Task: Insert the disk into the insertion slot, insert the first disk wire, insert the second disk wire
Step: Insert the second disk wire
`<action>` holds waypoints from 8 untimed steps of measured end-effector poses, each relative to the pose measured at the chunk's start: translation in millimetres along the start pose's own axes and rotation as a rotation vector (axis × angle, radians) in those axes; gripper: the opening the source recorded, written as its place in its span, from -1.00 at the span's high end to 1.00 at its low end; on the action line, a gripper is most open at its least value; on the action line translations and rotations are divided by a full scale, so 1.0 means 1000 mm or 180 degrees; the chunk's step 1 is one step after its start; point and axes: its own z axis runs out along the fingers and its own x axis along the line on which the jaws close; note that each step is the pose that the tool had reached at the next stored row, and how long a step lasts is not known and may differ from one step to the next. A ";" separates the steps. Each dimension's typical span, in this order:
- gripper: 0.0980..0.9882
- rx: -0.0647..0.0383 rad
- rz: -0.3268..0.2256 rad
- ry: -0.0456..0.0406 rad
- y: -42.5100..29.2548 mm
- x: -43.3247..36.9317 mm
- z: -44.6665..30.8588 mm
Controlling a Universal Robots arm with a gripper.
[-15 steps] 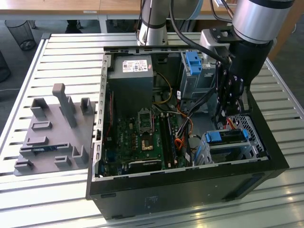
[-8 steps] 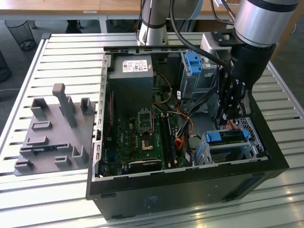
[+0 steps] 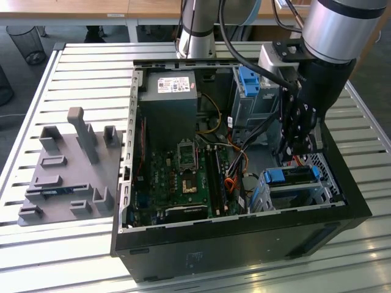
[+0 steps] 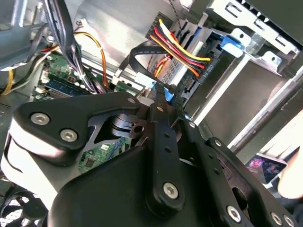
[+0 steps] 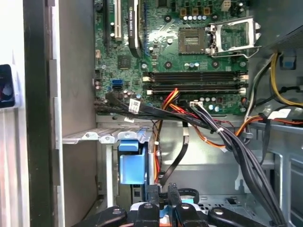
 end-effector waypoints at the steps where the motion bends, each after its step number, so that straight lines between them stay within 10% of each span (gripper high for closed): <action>1: 0.78 -0.0001 0.0002 -0.0040 0.0000 0.0003 0.0000; 5: 0.78 -0.0005 0.0006 -0.0166 0.0000 0.0025 0.0002; 8: 0.78 -0.0006 0.0006 -0.0186 -0.0001 0.0057 0.0003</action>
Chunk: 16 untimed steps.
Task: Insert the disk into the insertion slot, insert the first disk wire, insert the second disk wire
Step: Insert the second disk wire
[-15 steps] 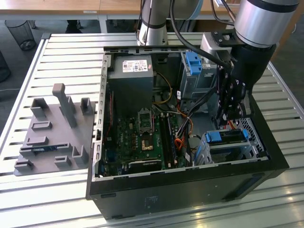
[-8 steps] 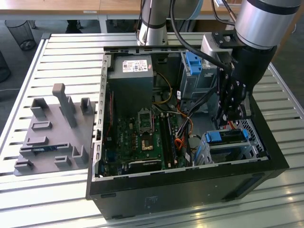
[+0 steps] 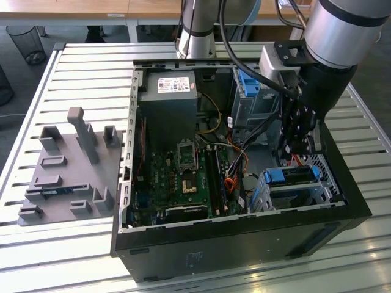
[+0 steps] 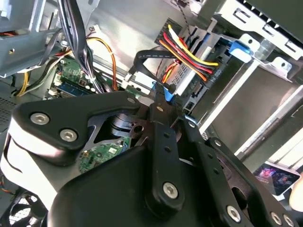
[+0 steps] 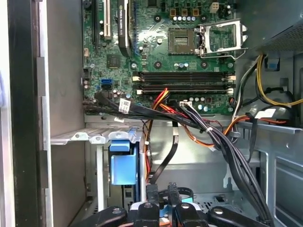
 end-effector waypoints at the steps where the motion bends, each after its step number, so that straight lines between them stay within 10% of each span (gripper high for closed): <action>1: 0.78 0.0000 -0.0004 0.0000 0.0000 0.0012 0.0000; 16: 0.78 0.0000 -0.0150 -0.0027 -0.0005 0.0115 0.0004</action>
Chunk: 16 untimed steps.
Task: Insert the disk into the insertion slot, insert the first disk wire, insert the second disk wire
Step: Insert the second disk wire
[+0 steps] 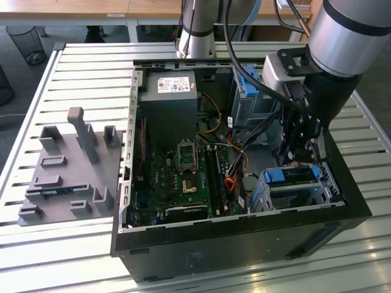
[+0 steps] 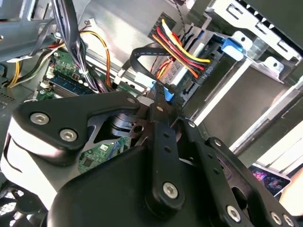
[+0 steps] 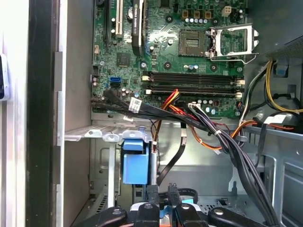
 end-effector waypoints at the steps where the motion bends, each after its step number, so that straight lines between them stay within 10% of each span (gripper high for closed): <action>1: 0.78 0.0000 0.0000 0.0000 0.0001 0.0015 0.0000; 7: 0.78 0.0003 -0.0016 -0.0052 0.0002 0.0076 -0.0002; 16: 0.78 0.0013 -0.0086 -0.0059 -0.0003 0.0112 -0.0002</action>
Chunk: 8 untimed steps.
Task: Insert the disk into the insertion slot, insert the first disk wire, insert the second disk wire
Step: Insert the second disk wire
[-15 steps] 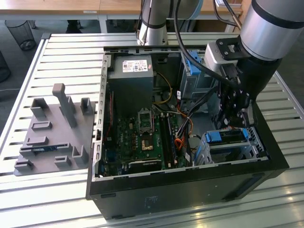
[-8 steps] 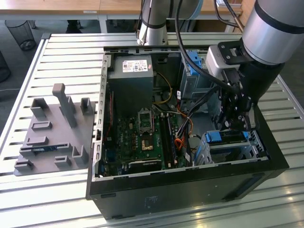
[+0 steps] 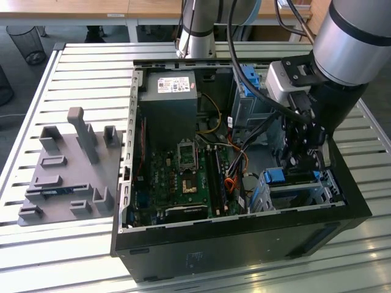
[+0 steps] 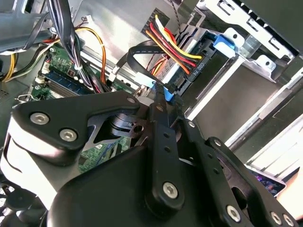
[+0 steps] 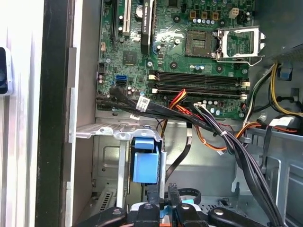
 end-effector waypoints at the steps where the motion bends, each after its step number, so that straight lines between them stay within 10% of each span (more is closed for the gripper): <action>1: 0.78 0.0000 0.0000 0.0000 0.0000 0.0006 0.0000; 8: 0.78 -0.0002 -0.0037 -0.0004 -0.0004 0.0048 0.0004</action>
